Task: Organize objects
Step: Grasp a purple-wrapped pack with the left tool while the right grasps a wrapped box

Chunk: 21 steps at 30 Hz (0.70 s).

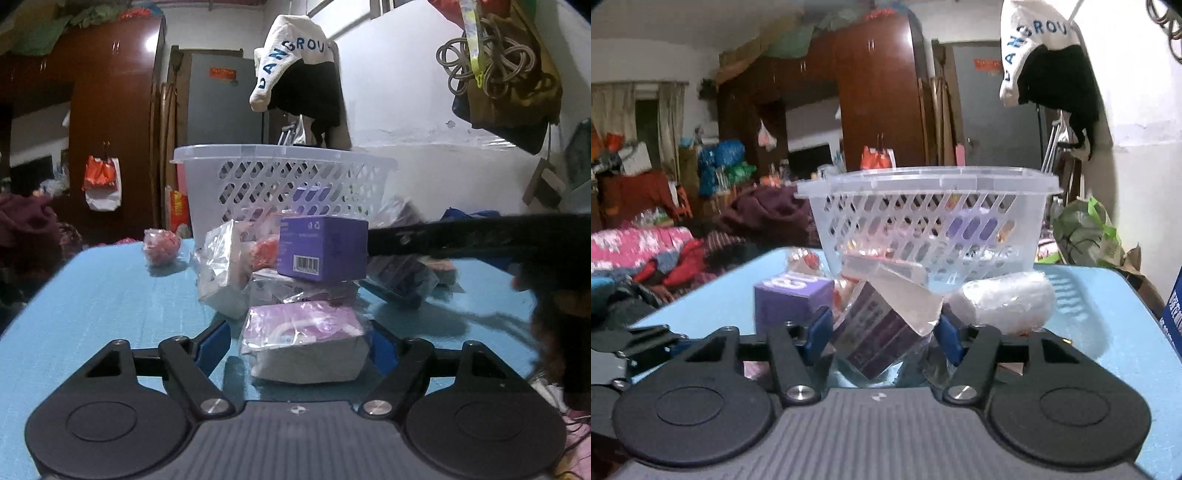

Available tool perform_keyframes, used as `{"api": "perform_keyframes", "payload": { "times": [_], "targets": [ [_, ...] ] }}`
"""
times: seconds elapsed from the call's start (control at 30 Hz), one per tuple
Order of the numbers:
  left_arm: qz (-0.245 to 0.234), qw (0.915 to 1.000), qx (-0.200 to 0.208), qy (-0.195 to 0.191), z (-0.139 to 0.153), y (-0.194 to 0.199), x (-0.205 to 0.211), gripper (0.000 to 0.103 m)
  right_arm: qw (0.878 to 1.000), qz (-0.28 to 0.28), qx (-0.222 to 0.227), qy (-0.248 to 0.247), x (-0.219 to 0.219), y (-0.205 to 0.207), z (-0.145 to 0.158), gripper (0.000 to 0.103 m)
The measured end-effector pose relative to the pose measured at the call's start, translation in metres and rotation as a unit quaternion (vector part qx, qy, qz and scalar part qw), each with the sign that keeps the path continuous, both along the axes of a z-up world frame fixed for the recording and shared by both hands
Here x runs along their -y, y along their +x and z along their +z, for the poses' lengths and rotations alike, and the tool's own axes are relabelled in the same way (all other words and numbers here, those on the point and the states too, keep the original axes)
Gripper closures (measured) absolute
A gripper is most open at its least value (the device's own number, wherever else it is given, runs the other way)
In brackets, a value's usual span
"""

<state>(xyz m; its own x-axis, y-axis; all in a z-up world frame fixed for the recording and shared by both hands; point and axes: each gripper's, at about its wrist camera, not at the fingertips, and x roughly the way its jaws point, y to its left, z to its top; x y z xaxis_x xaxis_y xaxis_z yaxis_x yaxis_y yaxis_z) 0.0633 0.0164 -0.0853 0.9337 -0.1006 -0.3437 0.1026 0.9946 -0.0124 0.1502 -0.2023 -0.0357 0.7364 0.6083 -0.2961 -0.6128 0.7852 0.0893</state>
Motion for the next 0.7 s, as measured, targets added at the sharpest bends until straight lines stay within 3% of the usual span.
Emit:
{"api": "perform_keyframes", "payload": {
  "times": [0.03, 0.2, 0.33, 0.7],
  "targets": [
    [0.0, 1.0, 0.004, 0.003, 0.001, -0.002, 0.0, 0.035, 1.0, -0.003, 0.005, 0.009, 0.006, -0.005, 0.001, 0.041],
    [0.005, 0.9997, 0.023, -0.006, 0.004, -0.017, -0.017, 0.035, 0.999, -0.014, 0.025, 0.047, 0.026, -0.016, 0.009, 0.041],
    [-0.004, 0.9991, 0.019, -0.038, 0.001, -0.025, -0.035, 0.035, 0.998, -0.024, 0.025, 0.058, 0.038, -0.016, 0.009, 0.041],
    [0.015, 0.9968, 0.048, -0.063, 0.015, -0.04, -0.06, 0.035, 0.996, -0.058, 0.008, 0.072, 0.059, -0.013, 0.004, 0.042]
  ]
}}
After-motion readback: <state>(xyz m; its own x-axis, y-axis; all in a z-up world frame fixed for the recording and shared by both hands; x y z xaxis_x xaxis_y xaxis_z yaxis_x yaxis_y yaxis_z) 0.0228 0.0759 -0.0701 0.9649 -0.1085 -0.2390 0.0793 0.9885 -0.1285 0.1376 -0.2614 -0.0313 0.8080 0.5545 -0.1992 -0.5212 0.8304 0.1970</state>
